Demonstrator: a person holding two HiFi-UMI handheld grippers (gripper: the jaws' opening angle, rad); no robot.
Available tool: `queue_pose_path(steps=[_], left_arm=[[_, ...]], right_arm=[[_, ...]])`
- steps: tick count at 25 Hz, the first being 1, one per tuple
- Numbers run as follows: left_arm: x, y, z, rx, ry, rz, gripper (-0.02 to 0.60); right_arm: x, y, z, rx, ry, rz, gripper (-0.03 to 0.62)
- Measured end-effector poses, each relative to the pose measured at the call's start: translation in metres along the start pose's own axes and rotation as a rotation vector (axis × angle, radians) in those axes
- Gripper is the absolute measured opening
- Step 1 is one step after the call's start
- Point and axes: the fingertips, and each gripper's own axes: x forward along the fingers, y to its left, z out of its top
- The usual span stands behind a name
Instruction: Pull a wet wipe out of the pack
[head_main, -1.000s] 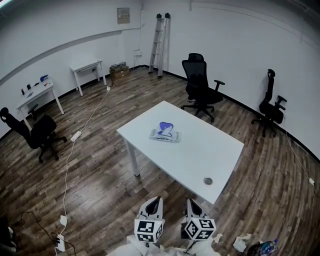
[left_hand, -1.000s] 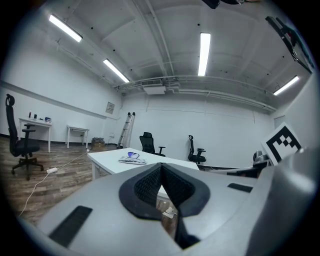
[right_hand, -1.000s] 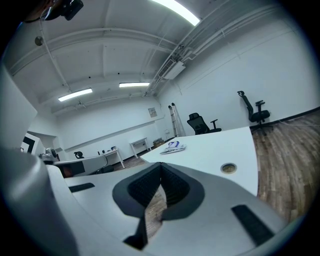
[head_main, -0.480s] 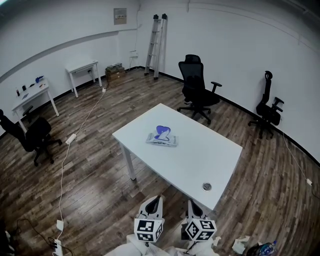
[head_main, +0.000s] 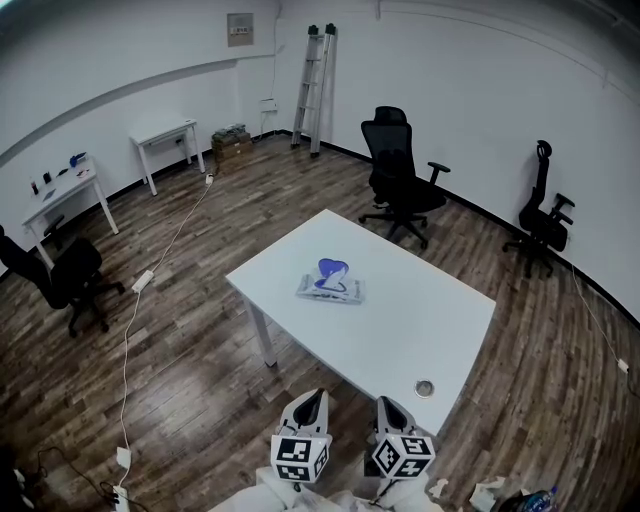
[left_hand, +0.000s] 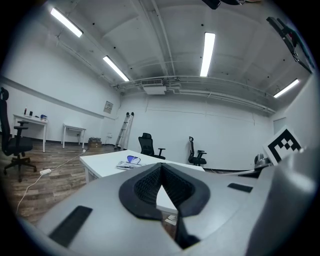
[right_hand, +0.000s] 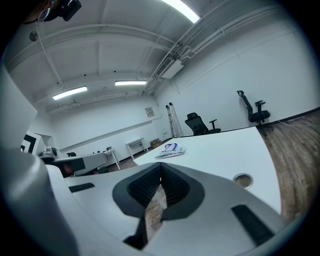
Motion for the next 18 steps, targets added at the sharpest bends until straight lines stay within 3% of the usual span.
queue_pose_path(steps=[18], left_arm=[[0.09, 0.06, 0.028, -0.003, 0.004, -0.014, -0.002]], right_arm=[[0.104, 0.002, 0.043, 0.019, -0.009, 0.001, 0.009]])
